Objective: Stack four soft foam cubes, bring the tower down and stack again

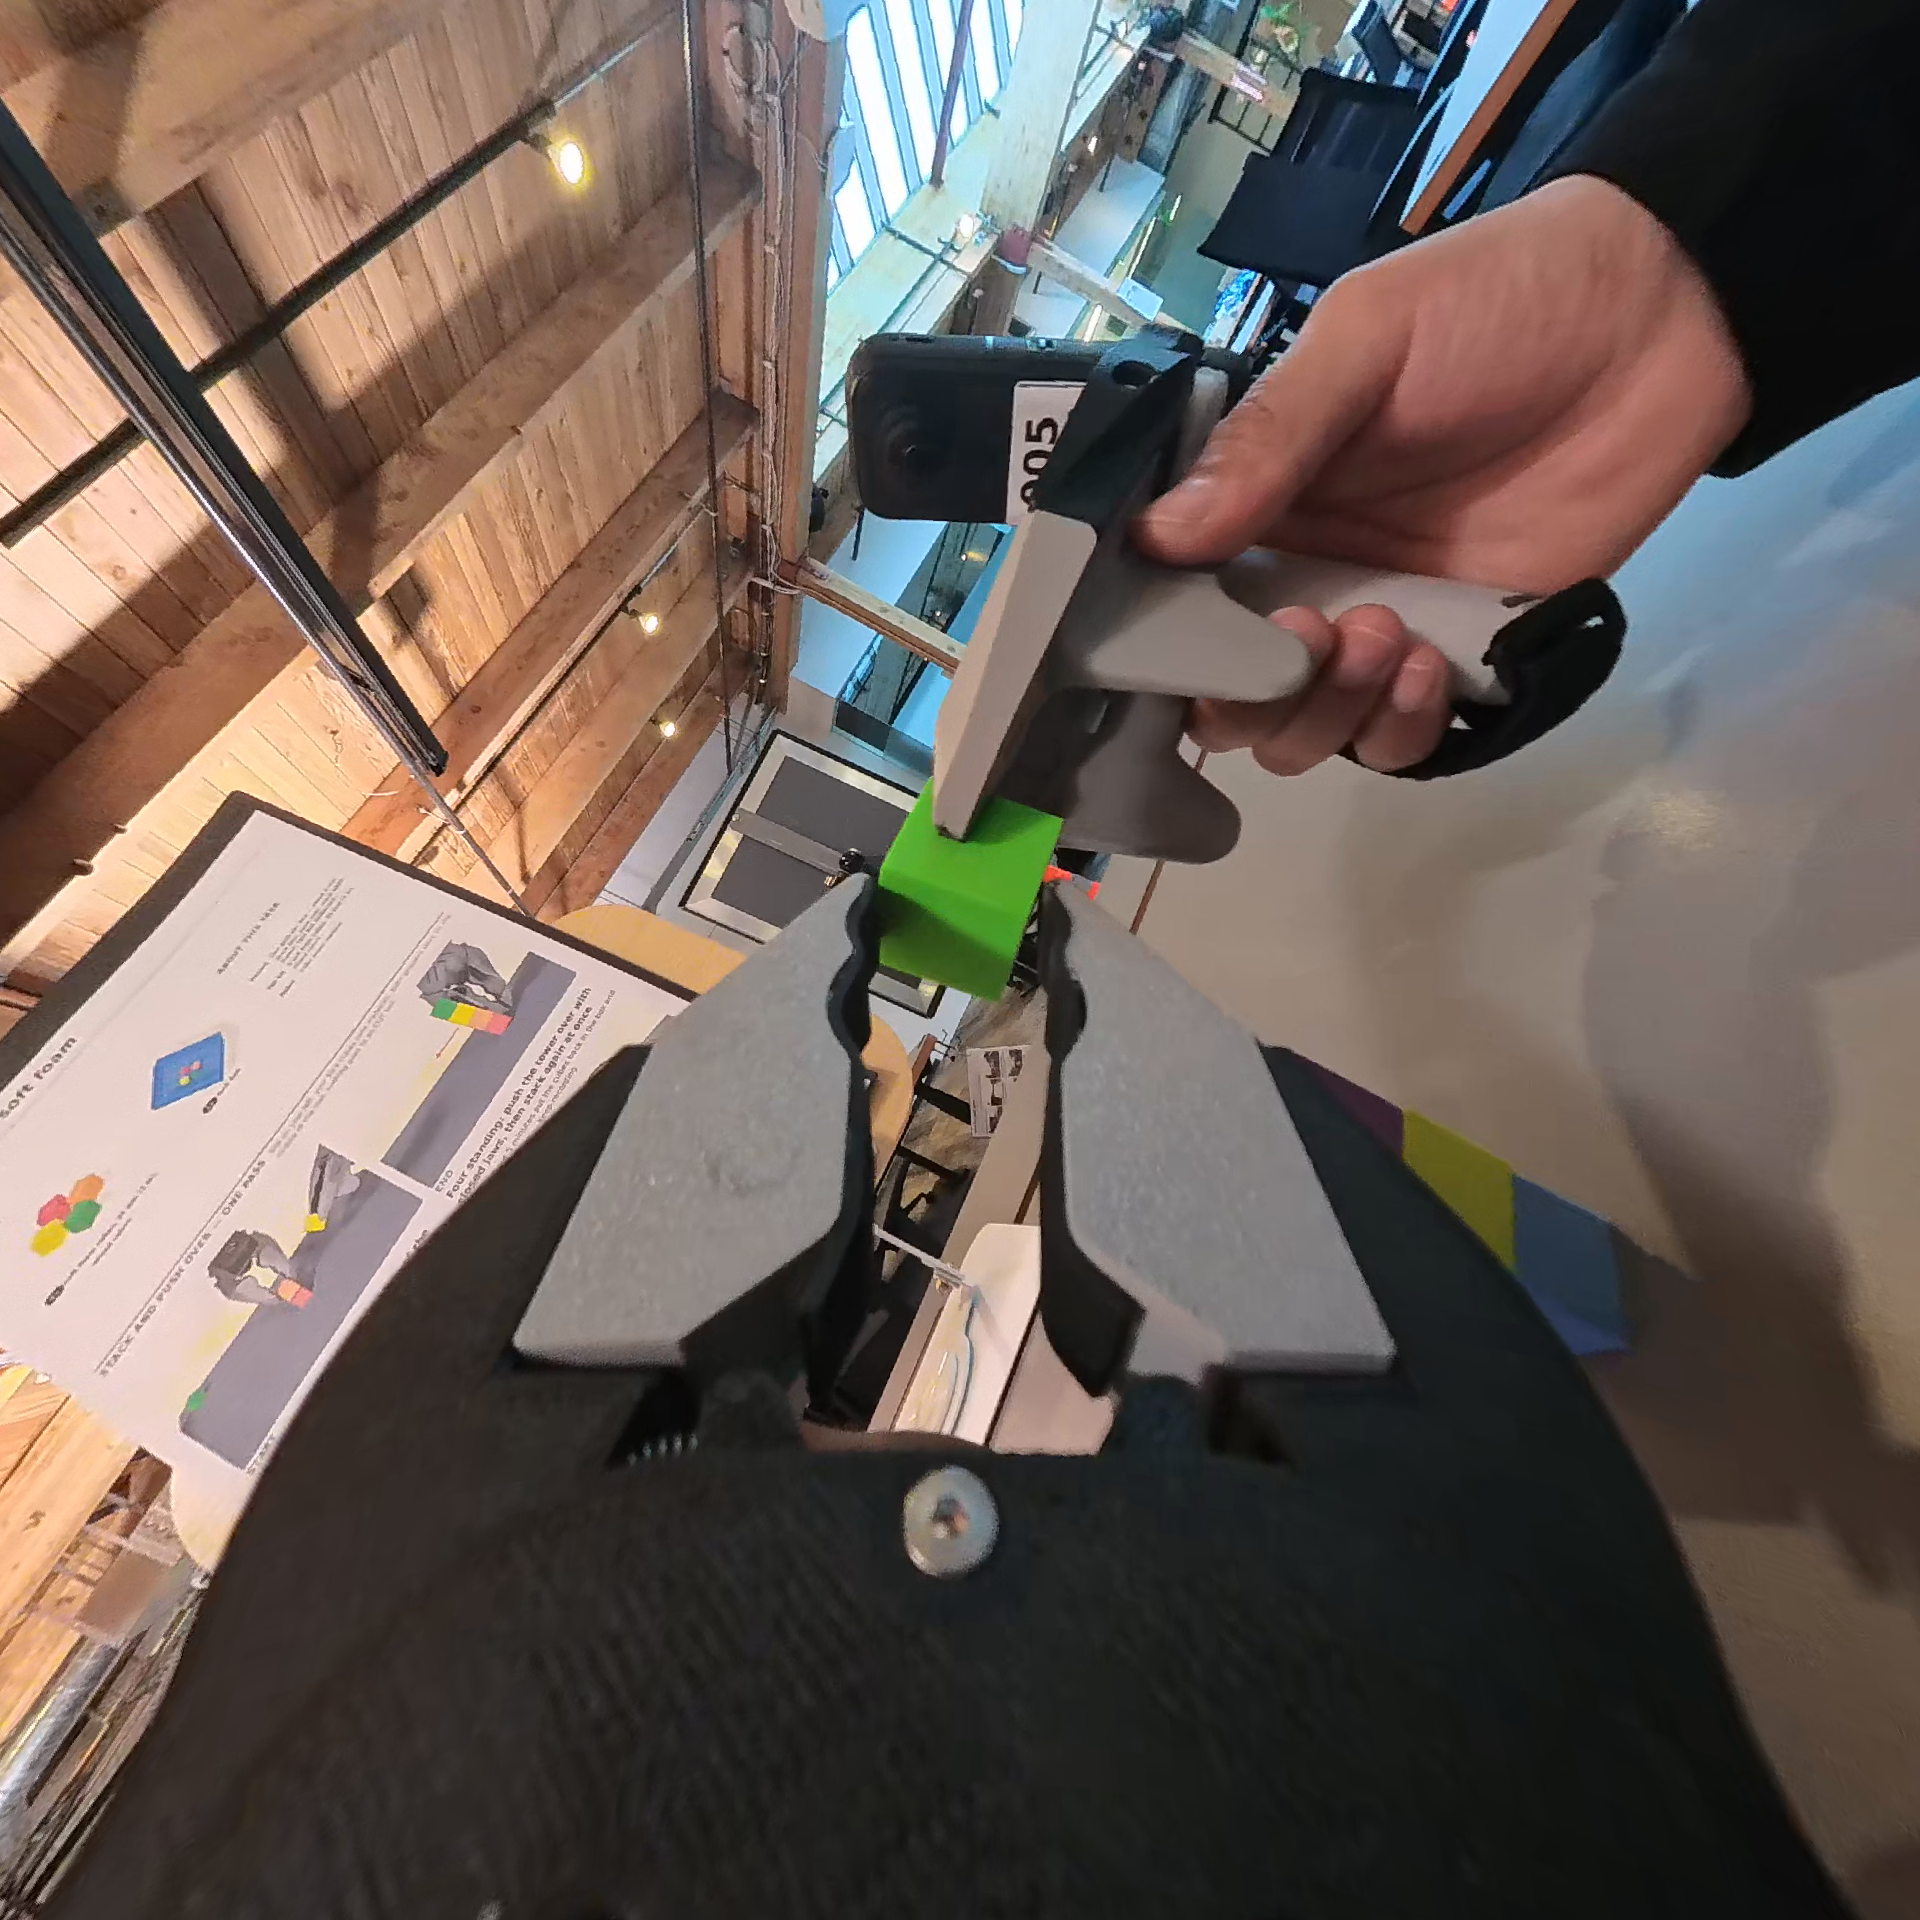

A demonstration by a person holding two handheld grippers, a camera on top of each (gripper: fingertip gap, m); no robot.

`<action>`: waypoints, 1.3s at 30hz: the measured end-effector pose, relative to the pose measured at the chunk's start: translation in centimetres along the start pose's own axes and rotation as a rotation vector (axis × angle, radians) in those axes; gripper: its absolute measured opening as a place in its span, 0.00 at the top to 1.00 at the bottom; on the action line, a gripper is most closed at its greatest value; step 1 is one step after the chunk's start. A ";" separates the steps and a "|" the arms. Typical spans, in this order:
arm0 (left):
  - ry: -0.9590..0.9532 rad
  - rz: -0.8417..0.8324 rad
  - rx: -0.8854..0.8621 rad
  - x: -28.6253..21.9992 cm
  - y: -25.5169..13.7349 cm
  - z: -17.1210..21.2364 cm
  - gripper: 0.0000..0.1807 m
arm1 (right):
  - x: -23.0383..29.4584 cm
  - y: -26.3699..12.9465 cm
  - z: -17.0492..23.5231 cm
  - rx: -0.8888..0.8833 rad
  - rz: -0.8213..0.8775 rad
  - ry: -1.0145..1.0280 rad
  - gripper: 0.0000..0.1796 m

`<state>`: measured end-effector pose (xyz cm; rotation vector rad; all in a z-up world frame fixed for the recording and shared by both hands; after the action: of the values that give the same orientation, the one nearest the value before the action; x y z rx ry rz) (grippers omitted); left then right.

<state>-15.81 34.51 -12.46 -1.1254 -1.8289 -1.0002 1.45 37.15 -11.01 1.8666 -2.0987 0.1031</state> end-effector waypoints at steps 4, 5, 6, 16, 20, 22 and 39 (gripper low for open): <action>-0.006 0.007 -0.003 0.0 0.0 0.0 0.85 | 0.0 0.0 0.1 0.001 -0.006 0.007 0.86; -0.006 0.011 -0.003 0.0 0.0 0.0 0.85 | 0.0 0.0 0.1 0.003 -0.006 0.008 0.86; -0.005 0.013 -0.003 0.0 0.0 0.0 0.84 | 0.0 0.0 0.1 0.006 -0.007 0.008 0.86; -0.020 0.048 0.016 -0.3 0.0 0.3 0.84 | 0.0 0.0 0.3 0.063 0.035 -0.045 0.86; -0.062 0.086 0.031 -0.4 -0.1 0.6 0.84 | -0.2 0.0 0.4 0.083 0.053 -0.058 0.86; -0.135 0.099 0.018 0.0 -0.3 0.7 0.84 | -0.4 -0.3 0.4 0.075 0.069 -0.055 0.86; -1.030 0.506 0.190 1.4 -0.7 4.0 0.58 | -1.3 0.2 2.4 0.136 0.073 -0.194 0.86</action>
<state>-17.69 38.29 -12.99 -2.0548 -2.1009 0.1221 0.87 37.76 -13.66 1.9467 -2.3443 0.0867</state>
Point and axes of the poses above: each gripper's, where its closed fingertips meet, y out along the fingers, z out of its underside, x = y × z across the jaws, the point moved 10 cm from there along -y, back along the fingers, and after that the axes turned 6 degrees about -x, right-handed, at the moved point
